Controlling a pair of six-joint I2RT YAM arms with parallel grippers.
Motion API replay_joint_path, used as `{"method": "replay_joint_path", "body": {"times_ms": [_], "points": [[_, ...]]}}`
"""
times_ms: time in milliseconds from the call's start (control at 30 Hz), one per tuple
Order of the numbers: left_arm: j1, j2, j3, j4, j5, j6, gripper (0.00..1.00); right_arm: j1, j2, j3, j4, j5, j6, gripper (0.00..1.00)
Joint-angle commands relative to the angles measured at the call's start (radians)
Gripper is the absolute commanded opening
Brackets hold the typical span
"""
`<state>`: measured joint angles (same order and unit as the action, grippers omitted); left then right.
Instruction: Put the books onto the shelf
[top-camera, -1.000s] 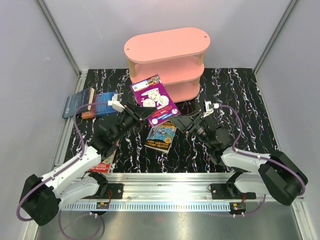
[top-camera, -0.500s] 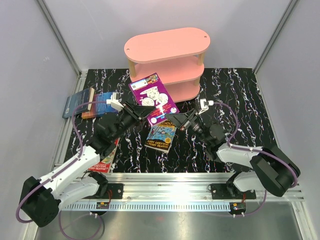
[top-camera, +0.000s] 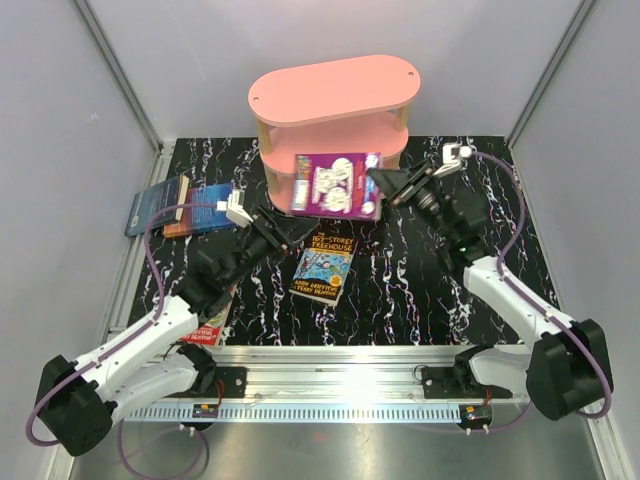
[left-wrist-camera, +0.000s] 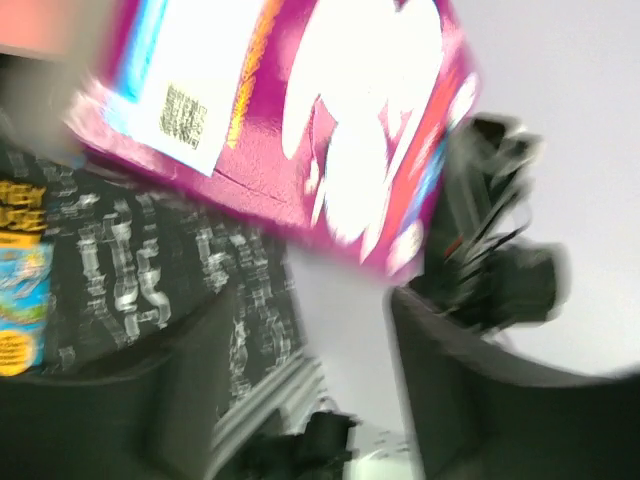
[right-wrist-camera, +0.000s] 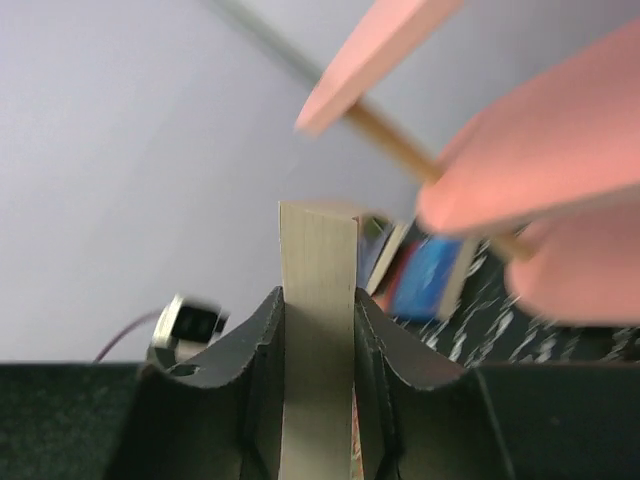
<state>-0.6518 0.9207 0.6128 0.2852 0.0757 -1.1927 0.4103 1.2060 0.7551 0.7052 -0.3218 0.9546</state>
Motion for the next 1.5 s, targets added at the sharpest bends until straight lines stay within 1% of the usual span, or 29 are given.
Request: {"method": "replay_joint_path", "body": {"times_ms": [0,67,167,233,367,433,467,533,567,600,667,800,833,867,933,1033,1100,1333,1433,1467], "points": [[0.0,-0.04,-0.018,-0.079,0.012,0.084,0.73,-0.062,-0.063,0.107,-0.145,0.083,-0.117,0.0],[-0.002,-0.056,-0.039,-0.081,-0.013,0.091,0.76,-0.073,-0.056,0.124,-0.176,0.058,-0.126,0.0],[0.0,-0.057,-0.067,-0.077,-0.024,0.093,0.76,-0.094,-0.028,0.125,-0.145,0.033,-0.1,0.0],[0.0,-0.051,-0.079,-0.064,-0.011,0.093,0.76,-0.106,-0.007,0.119,-0.095,0.018,-0.073,0.0],[-0.002,-0.034,-0.1,-0.054,0.012,0.091,0.76,-0.162,0.085,0.11,0.005,0.012,0.039,0.0],[-0.002,-0.039,-0.108,-0.054,0.013,0.09,0.76,-0.186,0.125,0.112,0.08,0.009,0.078,0.0],[0.0,-0.04,-0.12,-0.054,0.013,0.091,0.76,-0.2,0.171,0.112,0.111,0.006,0.123,0.0],[-0.002,-0.055,-0.134,-0.052,0.012,0.09,0.75,-0.247,0.251,0.115,0.236,-0.016,0.189,0.0],[0.0,-0.063,-0.145,-0.052,0.01,0.093,0.75,-0.264,0.28,0.116,0.291,-0.029,0.272,0.0],[-0.002,-0.072,-0.148,-0.057,0.007,0.093,0.75,-0.286,0.309,0.121,0.391,-0.042,0.312,0.0],[-0.002,-0.082,-0.15,-0.066,-0.001,0.103,0.75,-0.298,0.368,0.138,0.454,-0.054,0.393,0.0],[0.0,-0.094,-0.153,-0.078,-0.017,0.12,0.75,-0.318,0.423,0.174,0.549,-0.053,0.456,0.0],[0.0,-0.094,-0.151,-0.08,-0.019,0.122,0.75,-0.321,0.449,0.176,0.574,-0.049,0.496,0.0],[0.0,-0.094,-0.153,-0.078,-0.019,0.128,0.75,-0.326,0.464,0.179,0.632,-0.049,0.522,0.0],[-0.002,-0.085,-0.153,-0.078,-0.02,0.128,0.75,-0.344,0.522,0.193,0.695,-0.051,0.587,0.0],[0.0,-0.071,-0.153,-0.072,-0.014,0.131,0.75,-0.357,0.608,0.216,0.821,-0.042,0.74,0.0],[0.0,-0.063,-0.153,-0.064,-0.011,0.13,0.75,-0.357,0.639,0.233,0.844,-0.028,0.762,0.0],[-0.002,-0.045,-0.148,-0.058,-0.001,0.131,0.74,-0.355,0.728,0.306,0.81,-0.008,0.728,0.0],[0.0,-0.045,-0.15,-0.058,-0.004,0.133,0.74,-0.354,0.742,0.378,0.749,-0.005,0.696,0.0],[0.0,-0.042,-0.148,-0.057,-0.007,0.134,0.74,-0.35,0.742,0.397,0.703,-0.005,0.688,0.0]]}}
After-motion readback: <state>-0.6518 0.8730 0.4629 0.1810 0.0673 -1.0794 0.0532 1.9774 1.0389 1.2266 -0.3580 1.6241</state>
